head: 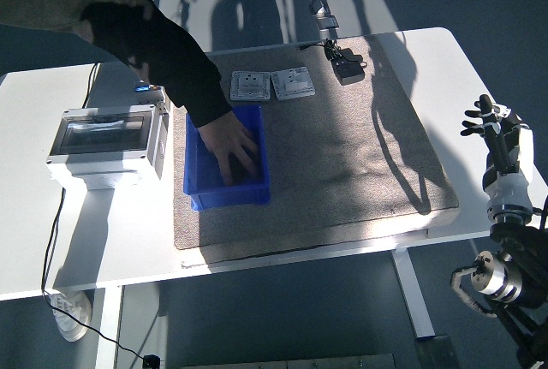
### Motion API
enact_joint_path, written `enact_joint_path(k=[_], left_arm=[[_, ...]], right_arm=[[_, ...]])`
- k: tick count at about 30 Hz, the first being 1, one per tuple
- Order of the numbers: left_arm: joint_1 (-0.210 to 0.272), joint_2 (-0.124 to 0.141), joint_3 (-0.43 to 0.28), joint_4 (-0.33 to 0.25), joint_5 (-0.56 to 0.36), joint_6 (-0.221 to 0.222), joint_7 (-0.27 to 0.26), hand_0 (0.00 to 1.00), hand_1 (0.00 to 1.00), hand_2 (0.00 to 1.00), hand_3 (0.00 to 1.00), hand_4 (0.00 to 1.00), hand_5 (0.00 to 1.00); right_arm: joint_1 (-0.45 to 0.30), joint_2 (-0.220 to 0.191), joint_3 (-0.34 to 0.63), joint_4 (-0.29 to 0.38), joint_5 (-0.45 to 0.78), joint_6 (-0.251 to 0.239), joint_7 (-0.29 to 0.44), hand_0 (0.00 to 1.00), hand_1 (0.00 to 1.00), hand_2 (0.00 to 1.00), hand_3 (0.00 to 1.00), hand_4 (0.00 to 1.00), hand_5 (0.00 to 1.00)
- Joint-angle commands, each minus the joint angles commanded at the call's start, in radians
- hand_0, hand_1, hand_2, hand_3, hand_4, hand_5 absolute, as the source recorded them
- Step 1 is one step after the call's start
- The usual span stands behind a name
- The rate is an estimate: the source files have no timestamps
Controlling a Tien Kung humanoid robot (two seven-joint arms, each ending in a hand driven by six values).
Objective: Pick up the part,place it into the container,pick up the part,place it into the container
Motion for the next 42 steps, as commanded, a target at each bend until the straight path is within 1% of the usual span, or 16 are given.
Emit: enact_joint_path(k=[2, 3, 7, 16, 20, 21, 25, 30, 32, 33, 35, 38, 39, 42], left_arm=[[-0.001, -0.001, 0.0, 0.0, 0.001, 0.003, -0.002, 0.707, 0.707, 0.689, 0.523, 0.861, 0.998], [-0.001, -0.002, 0.0, 0.0, 0.002, 0.004, -0.003, 0.707, 0.707, 0.69, 0.525, 0.848, 0.998], [-0.003, -0.003, 0.003, 0.0, 0.003, 0.008, -0.011, 0.707, 0.707, 0.69, 0.525, 0.848, 0.998], [-0.004, -0.003, 0.02, 0.0, 0.016, 0.005, -0.022, 0.707, 0.707, 0.689, 0.527, 0.821, 0.998], [-0.006, -0.002, 0.022, 0.0, 0.019, -0.002, -0.016, 0.707, 0.707, 0.689, 0.527, 0.821, 0.998], [-0.006, -0.002, 0.023, 0.0, 0.019, -0.004, -0.015, 0.707, 0.707, 0.69, 0.528, 0.82, 0.998], [-0.007, -0.002, 0.021, 0.0, 0.022, -0.006, -0.014, 0.707, 0.707, 0.69, 0.528, 0.82, 0.998], [-0.007, -0.001, 0.022, 0.0, 0.022, -0.009, -0.014, 0.707, 0.707, 0.689, 0.529, 0.818, 0.998], [-0.008, 0.0, 0.024, 0.0, 0.021, -0.01, -0.014, 0.707, 0.707, 0.689, 0.529, 0.818, 0.998], [-0.008, 0.0, 0.024, 0.0, 0.021, -0.01, -0.014, 0.707, 0.707, 0.69, 0.528, 0.819, 0.998], [-0.008, 0.0, 0.024, 0.0, 0.02, -0.01, -0.014, 0.707, 0.707, 0.69, 0.528, 0.819, 0.998], [-0.008, 0.0, 0.024, 0.0, 0.02, -0.009, -0.015, 0.707, 0.707, 0.69, 0.528, 0.819, 0.998], [-0.008, 0.0, 0.023, 0.0, 0.021, -0.008, -0.016, 0.708, 0.708, 0.69, 0.527, 0.818, 0.998], [-0.008, 0.0, 0.022, 0.0, 0.023, -0.006, -0.017, 0.708, 0.708, 0.69, 0.527, 0.818, 0.998]], right_arm=[[0.002, -0.001, -0.003, -0.002, -0.001, -0.001, 0.0, 0.599, 0.304, 0.453, 0.486, 0.982, 0.587], [0.002, -0.001, -0.004, -0.002, -0.001, -0.001, -0.001, 0.599, 0.305, 0.457, 0.49, 0.965, 0.577], [0.003, -0.004, -0.006, -0.004, -0.003, 0.0, -0.002, 0.599, 0.305, 0.457, 0.49, 0.965, 0.577], [0.003, -0.007, -0.007, -0.009, -0.003, -0.001, -0.003, 0.6, 0.306, 0.458, 0.496, 0.947, 0.559], [0.004, -0.008, -0.015, -0.019, 0.051, -0.003, 0.001, 0.6, 0.306, 0.458, 0.496, 0.947, 0.559], [0.004, -0.008, -0.016, -0.021, 0.06, -0.003, 0.001, 0.601, 0.306, 0.462, 0.498, 0.921, 0.552], [0.004, -0.006, -0.017, -0.029, 0.07, -0.009, -0.009, 0.601, 0.306, 0.462, 0.498, 0.921, 0.552], [0.005, -0.008, -0.049, -0.052, 0.144, -0.021, -0.058, 0.603, 0.308, 0.466, 0.501, 0.911, 0.543], [0.005, -0.01, -0.058, -0.049, 0.147, -0.035, -0.075, 0.603, 0.308, 0.466, 0.501, 0.911, 0.543], [0.006, -0.012, -0.059, -0.042, 0.128, -0.049, -0.089, 0.602, 0.315, 0.482, 0.524, 0.844, 0.502], [0.01, -0.014, -0.058, -0.023, 0.078, -0.083, -0.121, 0.602, 0.315, 0.482, 0.524, 0.844, 0.502], [0.02, -0.016, -0.052, 0.016, -0.021, -0.147, -0.192, 0.602, 0.315, 0.482, 0.524, 0.844, 0.502], [0.024, -0.016, -0.051, 0.026, -0.054, -0.153, -0.217, 0.613, 0.368, 0.632, 0.632, 0.857, 0.465], [0.031, -0.014, -0.05, 0.043, -0.169, -0.153, -0.302, 0.613, 0.368, 0.632, 0.632, 0.857, 0.465]])
